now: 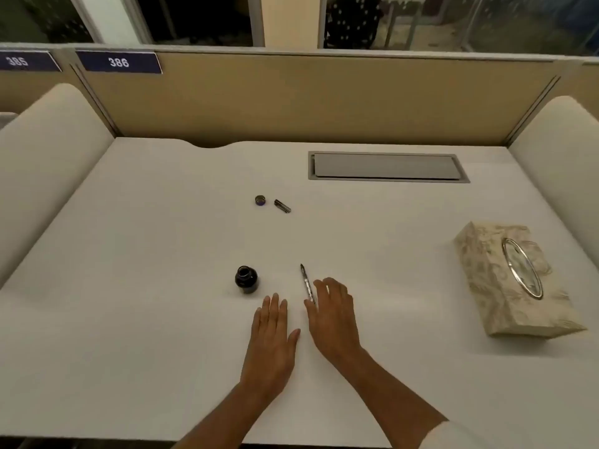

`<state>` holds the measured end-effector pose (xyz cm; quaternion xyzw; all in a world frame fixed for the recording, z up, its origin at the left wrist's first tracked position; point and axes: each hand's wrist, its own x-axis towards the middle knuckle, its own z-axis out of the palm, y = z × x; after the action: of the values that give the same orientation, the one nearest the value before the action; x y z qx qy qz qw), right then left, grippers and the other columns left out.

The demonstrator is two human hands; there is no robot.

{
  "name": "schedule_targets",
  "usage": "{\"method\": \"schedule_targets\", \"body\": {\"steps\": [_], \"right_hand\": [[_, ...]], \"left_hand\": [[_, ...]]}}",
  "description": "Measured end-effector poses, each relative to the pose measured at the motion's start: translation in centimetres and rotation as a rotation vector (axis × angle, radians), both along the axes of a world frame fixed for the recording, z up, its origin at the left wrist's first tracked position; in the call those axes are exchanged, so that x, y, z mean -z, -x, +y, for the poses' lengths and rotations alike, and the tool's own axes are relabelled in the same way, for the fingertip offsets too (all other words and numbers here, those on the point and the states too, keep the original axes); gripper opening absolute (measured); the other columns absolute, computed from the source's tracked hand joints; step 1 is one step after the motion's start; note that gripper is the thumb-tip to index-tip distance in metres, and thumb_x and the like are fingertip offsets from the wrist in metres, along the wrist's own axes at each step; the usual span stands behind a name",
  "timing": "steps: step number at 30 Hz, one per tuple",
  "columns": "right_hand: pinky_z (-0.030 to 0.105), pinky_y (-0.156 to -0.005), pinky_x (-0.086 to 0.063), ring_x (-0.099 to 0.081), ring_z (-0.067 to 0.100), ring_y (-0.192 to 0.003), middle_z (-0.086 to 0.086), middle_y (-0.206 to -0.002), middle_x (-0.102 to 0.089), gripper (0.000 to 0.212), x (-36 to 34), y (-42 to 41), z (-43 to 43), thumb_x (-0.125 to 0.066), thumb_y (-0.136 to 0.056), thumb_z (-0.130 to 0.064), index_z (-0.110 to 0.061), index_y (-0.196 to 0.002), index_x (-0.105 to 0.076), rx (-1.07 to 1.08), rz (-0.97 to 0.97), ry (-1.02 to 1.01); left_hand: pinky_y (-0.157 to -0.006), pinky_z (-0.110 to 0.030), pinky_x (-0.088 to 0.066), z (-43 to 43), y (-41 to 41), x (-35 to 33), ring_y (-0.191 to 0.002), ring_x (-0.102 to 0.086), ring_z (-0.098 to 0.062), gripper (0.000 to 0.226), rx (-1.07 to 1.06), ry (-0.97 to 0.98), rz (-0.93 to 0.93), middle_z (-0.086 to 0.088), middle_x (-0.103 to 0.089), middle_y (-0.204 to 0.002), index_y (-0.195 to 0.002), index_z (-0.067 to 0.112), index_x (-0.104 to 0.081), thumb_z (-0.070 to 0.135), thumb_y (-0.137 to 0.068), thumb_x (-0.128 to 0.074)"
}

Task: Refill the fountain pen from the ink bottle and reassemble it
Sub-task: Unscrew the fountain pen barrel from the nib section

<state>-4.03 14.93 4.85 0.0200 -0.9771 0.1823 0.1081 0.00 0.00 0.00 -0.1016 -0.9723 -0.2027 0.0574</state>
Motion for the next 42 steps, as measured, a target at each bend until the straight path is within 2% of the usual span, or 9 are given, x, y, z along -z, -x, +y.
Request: {"method": "schedule_targets", "body": {"steps": [7,20,25,28,31,33,35,38,42], "right_hand": [[0.039,-0.069,-0.055,-0.059,0.025,-0.082,0.007,-0.094,-0.062,0.025,0.9,1.2,-1.2,-0.071,-0.087,-0.017,-0.010,-0.109,-0.063,0.044,-0.042,0.090],[0.038,-0.061,-0.058,-0.064,0.028,-0.082,0.010,-0.095,-0.067,0.030,1.3,2.0,-1.6,-0.069,-0.086,-0.004,-0.006,-0.116,-0.064,0.130,-0.060,0.179],[0.040,-0.063,-0.059,-0.064,0.026,-0.082,0.009,-0.096,-0.066,0.026,0.9,1.2,-1.5,-0.066,-0.090,-0.007,-0.007,-0.117,-0.064,0.122,-0.037,0.236],[0.037,-0.064,-0.058,-0.064,0.020,-0.079,0.004,-0.099,-0.064,0.024,0.1,0.1,-1.4,-0.061,-0.095,-0.009,-0.010,-0.119,-0.063,0.114,-0.035,0.331],[0.028,-0.060,-0.055,-0.061,0.011,-0.072,-0.005,-0.100,-0.059,0.022,-1.2,-1.3,-1.4,-0.056,-0.099,-0.014,-0.017,-0.121,-0.061,0.080,-0.040,0.441],[0.021,-0.057,-0.050,-0.058,0.009,-0.068,-0.009,-0.096,-0.055,0.021,-2.0,-2.2,-1.4,-0.054,-0.101,-0.016,-0.020,-0.120,-0.061,0.051,-0.046,0.493],[0.022,-0.057,-0.050,-0.058,0.010,-0.069,-0.009,-0.095,-0.054,0.022,-2.5,-2.9,-1.5,-0.055,-0.101,-0.015,-0.021,-0.121,-0.061,0.030,-0.066,0.533],[0.026,-0.063,-0.053,-0.060,0.013,-0.076,-0.007,-0.096,-0.056,0.023,-3.3,-3.6,-1.5,-0.058,-0.100,-0.015,-0.020,-0.121,-0.063,0.025,-0.102,0.608],[0.018,-0.070,-0.054,-0.062,0.008,-0.087,-0.006,-0.094,-0.063,0.019,-4.9,-4.0,-1.2,-0.063,-0.097,-0.016,-0.027,-0.111,-0.067,0.057,-0.183,0.748]], "left_hand": [[-0.127,-0.033,0.002,-0.3,0.2,0.5,-0.159,0.001,-0.015,0.063,0.006,0.029,-0.064,-0.011,-0.020,-0.169,-0.161,0.012,-0.019,0.045,-0.108,-0.025],[-0.127,-0.037,-0.005,-0.3,0.1,0.4,-0.158,-0.014,-0.023,0.064,0.004,0.026,-0.076,-0.011,-0.022,-0.170,-0.161,0.010,-0.024,0.046,-0.108,-0.026],[-0.127,-0.026,0.006,0.0,0.5,-0.3,-0.157,0.009,-0.004,0.063,-0.027,-0.105,-0.109,-0.005,-0.017,-0.169,-0.160,0.015,-0.020,0.048,-0.107,-0.025],[-0.126,-0.020,0.005,0.6,1.3,-1.9,-0.157,-0.008,-0.008,0.065,-0.038,-0.202,-0.124,-0.002,-0.029,-0.166,-0.158,0.014,-0.033,0.051,-0.107,-0.018],[-0.121,-0.013,-0.013,1.7,1.9,-5.4,-0.147,-0.032,-0.002,0.047,-0.068,-0.418,-0.180,0.008,-0.051,-0.153,-0.149,0.023,-0.049,0.041,-0.109,-0.031],[-0.105,-0.009,-0.036,2.5,2.2,-7.8,-0.122,-0.054,0.012,0.027,-0.105,-0.750,-0.303,0.027,-0.069,-0.123,-0.127,0.039,-0.061,0.030,-0.109,-0.042],[-0.094,-0.014,-0.046,2.8,2.8,-9.2,-0.106,-0.065,0.009,0.024,-0.214,-1.032,-0.433,0.019,-0.076,-0.106,-0.113,0.037,-0.069,0.031,-0.107,-0.046],[-0.103,-0.027,-0.048,2.6,3.7,-9.8,-0.119,-0.068,-0.008,0.028,-0.367,-1.322,-0.631,0.004,-0.078,-0.120,-0.124,0.021,-0.070,0.030,-0.106,-0.050],[-0.100,-0.035,-0.054,2.2,4.3,-10.4,-0.117,-0.071,-0.026,0.028,-0.447,-1.546,-0.735,-0.014,-0.078,-0.117,-0.122,0.002,-0.068,0.017,-0.105,-0.052]]}}
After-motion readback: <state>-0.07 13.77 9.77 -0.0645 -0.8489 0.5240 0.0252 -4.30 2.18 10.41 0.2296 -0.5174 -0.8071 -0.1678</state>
